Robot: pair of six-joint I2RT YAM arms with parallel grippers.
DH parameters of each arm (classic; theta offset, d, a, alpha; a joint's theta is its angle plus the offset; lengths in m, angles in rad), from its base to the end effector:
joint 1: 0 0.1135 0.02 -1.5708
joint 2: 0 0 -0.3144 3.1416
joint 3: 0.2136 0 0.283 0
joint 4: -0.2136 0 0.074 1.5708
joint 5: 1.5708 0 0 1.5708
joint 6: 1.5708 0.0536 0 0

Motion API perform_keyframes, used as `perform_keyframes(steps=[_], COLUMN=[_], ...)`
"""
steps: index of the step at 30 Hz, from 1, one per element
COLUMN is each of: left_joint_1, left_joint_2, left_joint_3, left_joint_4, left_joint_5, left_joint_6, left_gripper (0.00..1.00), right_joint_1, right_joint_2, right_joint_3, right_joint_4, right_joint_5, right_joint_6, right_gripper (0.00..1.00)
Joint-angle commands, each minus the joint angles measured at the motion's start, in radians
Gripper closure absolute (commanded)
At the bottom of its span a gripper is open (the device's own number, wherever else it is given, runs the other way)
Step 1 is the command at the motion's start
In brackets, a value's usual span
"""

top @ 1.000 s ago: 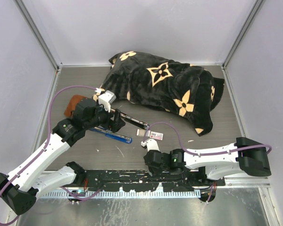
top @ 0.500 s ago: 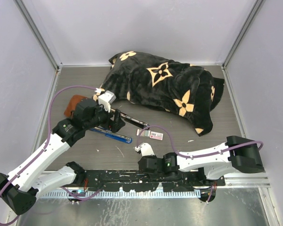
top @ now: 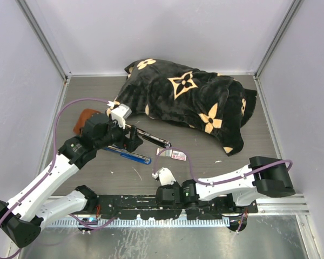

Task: Load the staples into the stapler
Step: Pick up the staple from the center of the board.

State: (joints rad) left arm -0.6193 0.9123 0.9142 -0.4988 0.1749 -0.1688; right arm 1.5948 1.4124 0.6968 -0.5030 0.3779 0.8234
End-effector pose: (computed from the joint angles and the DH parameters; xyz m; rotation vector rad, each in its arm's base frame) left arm 0.1701 -0.1327 0.3622 0.5826 2.0460 -0.6575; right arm 0.0135 0.2616 0.1716 -0.9151 2.4940 0.2622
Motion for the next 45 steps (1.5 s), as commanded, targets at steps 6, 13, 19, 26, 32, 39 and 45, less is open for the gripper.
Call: perform_keyframes(steps=[6,13,19,26,32,39,45], left_joint_1=[0.003,0.003,0.003,0.002,0.004,0.032,0.049], left_joint_2=[-0.033,-0.036,-0.046,-0.122,-0.134,-0.219,-0.212], left_joint_3=[0.029,0.031,0.046,-0.163,-0.278,-0.346,-0.365], left_joint_4=[0.017,0.018,0.017,0.290,0.391,0.438,0.553], left_joint_5=[-0.019,-0.019,-0.029,0.024,0.188,0.432,0.650], left_joint_6=[-0.004,-0.008,-0.064,-0.282,-0.369,-0.456,-0.578], left_gripper=[0.16,0.16,0.16,0.15,0.15,0.14,0.14], right_joint_1=[0.030,0.021,-0.106,-0.417,-0.637,-0.803,-0.819], right_joint_2=[0.066,0.026,-0.032,-0.192,-0.243,-0.272,-0.285], right_joint_3=[0.035,0.030,0.048,0.023,0.002,-0.017,0.001], right_joint_4=[-0.021,-0.047,0.012,0.209,0.350,0.600,0.740], right_joint_5=[0.040,0.080,0.043,-0.378,-0.834,-1.275,-1.433], right_joint_6=[0.051,0.072,-0.074,-0.343,-0.423,-0.289,-0.157], right_gripper=[0.69,0.80,0.82,0.82,0.83,0.83,0.83])
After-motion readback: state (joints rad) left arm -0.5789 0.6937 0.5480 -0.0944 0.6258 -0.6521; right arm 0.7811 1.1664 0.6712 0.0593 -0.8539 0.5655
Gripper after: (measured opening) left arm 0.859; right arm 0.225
